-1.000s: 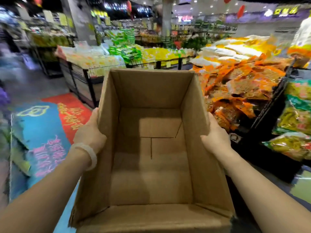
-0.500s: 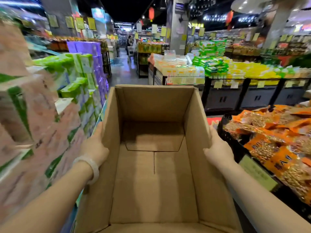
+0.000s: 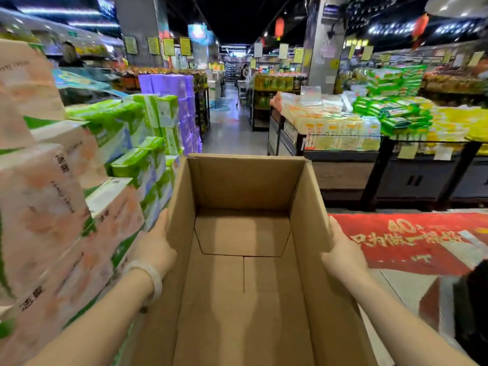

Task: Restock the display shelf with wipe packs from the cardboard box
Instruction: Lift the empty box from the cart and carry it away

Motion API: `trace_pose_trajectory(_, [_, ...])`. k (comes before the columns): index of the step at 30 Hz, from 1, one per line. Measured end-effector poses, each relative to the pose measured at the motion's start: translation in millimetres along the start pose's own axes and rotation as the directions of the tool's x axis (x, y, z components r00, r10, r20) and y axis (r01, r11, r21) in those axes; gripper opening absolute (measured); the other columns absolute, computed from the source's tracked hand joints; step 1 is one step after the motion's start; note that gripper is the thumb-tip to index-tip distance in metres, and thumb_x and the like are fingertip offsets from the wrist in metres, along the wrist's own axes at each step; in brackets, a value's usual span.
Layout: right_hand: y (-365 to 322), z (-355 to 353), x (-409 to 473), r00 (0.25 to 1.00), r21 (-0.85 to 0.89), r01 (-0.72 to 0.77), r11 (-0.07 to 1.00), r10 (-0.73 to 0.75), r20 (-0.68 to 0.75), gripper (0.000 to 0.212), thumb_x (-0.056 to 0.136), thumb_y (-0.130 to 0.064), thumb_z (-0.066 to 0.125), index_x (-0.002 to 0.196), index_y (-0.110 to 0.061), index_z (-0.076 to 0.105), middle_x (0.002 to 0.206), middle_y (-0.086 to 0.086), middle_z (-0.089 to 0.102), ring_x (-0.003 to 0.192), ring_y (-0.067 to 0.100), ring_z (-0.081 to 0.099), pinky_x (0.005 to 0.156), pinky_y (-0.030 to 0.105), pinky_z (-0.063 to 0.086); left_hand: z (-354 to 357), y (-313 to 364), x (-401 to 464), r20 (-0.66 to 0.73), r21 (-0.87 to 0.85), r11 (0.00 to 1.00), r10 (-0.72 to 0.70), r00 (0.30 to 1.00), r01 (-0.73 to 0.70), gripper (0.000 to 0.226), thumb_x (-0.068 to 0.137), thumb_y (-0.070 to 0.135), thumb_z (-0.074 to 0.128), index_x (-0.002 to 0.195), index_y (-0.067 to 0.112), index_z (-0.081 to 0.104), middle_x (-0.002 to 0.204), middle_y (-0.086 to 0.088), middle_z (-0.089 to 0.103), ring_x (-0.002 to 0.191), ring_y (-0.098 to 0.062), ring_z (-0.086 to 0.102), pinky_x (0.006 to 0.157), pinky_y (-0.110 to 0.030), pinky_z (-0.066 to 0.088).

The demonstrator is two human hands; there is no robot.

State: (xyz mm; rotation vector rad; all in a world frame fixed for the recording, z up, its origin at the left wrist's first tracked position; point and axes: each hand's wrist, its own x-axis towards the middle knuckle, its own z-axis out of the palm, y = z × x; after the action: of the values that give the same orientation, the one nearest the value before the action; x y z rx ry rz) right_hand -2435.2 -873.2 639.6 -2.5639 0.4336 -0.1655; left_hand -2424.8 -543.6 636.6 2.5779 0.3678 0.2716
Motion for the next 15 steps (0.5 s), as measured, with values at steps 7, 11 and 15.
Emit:
trace_pose_trajectory(7, [-18, 33, 169, 1.000, 0.035, -0.025, 0.999, 0.024, 0.008, 0.086, 0.085, -0.009, 0.052, 0.151, -0.038, 0.006, 0.111, 0.009, 0.065, 0.096, 0.033, 0.062, 0.076, 0.038, 0.052, 51, 61, 156, 0.012, 0.044, 0.999, 0.028, 1.000, -0.029, 0.089, 0.078, 0.000, 0.054, 0.151, 0.034, 0.015, 0.113, -0.014, 0.066, 0.066, -0.024, 0.054, 0.056, -0.028, 0.042])
trace_pose_trajectory(11, [-26, 54, 287, 1.000, 0.030, -0.015, 0.999, 0.015, 0.017, 0.087, 0.083, -0.011, 0.052, 0.151, -0.038, 0.004, 0.109, 0.009, 0.065, 0.093, 0.033, 0.064, 0.078, 0.040, 0.054, 103, 90, 258, 0.010, 0.004, 0.999, 0.034, 0.999, -0.034, 0.092, 0.077, 0.003, 0.058, 0.151, 0.033, 0.014, 0.111, -0.014, 0.068, 0.091, -0.034, 0.065, 0.073, -0.037, 0.052])
trace_pose_trajectory(15, [-44, 65, 404, 0.999, 0.003, 0.039, 0.999, -0.040, 0.029, 0.086, 0.082, -0.011, 0.050, 0.151, -0.037, 0.005, 0.102, 0.008, 0.067, 0.089, 0.032, 0.063, 0.064, 0.033, 0.048, 145, 122, 357, -0.016, 0.014, 1.000, -0.018, 1.000, 0.018, 0.089, 0.078, 0.009, 0.059, 0.150, 0.035, 0.015, 0.106, -0.011, 0.069, 0.087, -0.032, 0.066, 0.071, -0.036, 0.052])
